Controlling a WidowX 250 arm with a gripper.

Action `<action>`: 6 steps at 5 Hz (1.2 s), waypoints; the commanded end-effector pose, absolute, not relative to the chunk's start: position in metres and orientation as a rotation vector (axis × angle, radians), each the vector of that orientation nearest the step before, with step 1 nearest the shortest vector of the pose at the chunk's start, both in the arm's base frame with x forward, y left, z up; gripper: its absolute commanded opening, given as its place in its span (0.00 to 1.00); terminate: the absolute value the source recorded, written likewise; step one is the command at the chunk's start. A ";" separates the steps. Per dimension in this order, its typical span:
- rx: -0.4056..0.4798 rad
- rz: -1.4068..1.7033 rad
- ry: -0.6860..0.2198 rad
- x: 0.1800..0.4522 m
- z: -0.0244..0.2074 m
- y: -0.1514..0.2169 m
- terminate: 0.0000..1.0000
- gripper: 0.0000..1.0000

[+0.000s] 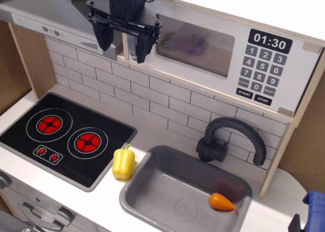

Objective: Open microwave

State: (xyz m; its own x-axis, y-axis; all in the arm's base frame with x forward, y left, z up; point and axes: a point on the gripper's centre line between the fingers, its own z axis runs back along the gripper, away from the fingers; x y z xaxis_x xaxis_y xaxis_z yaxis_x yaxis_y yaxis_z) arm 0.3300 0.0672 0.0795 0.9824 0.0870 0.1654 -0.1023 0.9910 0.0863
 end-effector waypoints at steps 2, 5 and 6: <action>0.009 0.027 -0.289 0.359 0.108 0.073 0.00 1.00; 0.045 -0.034 -0.373 0.363 0.103 0.067 0.00 0.00; 0.041 -0.023 -0.383 0.362 0.103 0.066 0.00 0.00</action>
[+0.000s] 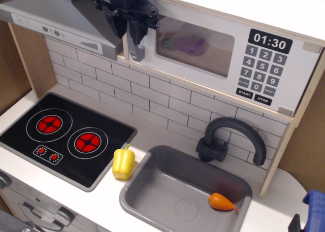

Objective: Open microwave

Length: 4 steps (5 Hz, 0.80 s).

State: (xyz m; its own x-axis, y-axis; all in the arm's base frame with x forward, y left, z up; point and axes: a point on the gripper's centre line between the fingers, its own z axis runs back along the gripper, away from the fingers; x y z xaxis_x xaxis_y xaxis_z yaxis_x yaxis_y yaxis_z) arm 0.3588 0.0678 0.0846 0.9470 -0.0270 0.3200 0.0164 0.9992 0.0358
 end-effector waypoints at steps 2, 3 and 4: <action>0.027 -0.063 -0.388 0.336 0.105 0.062 0.00 0.00; 0.017 -0.092 -0.356 0.316 0.104 0.053 0.00 0.00; -0.017 -0.155 -0.240 0.288 0.108 0.039 0.00 1.00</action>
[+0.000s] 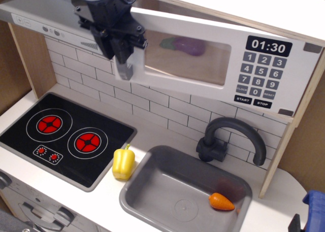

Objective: Open microwave

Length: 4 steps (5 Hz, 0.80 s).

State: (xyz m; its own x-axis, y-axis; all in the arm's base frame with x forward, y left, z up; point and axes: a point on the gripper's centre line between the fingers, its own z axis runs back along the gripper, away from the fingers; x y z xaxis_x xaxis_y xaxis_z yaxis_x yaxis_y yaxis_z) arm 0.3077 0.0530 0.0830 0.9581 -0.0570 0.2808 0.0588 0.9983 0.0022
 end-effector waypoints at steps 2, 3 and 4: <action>-0.117 -0.276 -0.006 0.230 0.117 0.062 0.00 1.00; -0.080 -0.226 0.006 0.224 0.106 0.089 0.00 1.00; 0.048 -0.082 -0.042 0.250 0.095 0.117 0.00 1.00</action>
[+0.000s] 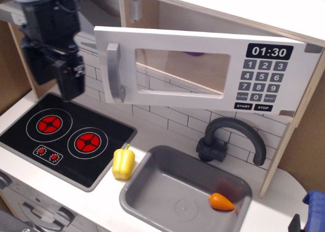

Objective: Open microwave

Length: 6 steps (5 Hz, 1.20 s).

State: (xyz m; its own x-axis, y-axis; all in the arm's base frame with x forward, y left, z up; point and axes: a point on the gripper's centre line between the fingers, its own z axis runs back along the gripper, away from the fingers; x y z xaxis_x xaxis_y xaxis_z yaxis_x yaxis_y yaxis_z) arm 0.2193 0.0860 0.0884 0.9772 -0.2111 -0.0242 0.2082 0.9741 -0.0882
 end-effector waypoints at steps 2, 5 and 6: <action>0.179 0.185 -0.113 0.301 0.103 0.146 0.00 1.00; 0.092 0.118 -0.132 0.316 0.106 0.080 0.00 1.00; 0.034 0.056 -0.103 0.302 0.100 0.050 0.00 1.00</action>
State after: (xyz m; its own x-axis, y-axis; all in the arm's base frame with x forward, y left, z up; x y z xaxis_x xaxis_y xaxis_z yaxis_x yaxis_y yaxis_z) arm 0.3018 0.0406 0.0690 0.9975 0.0575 0.0419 -0.0583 0.9981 0.0184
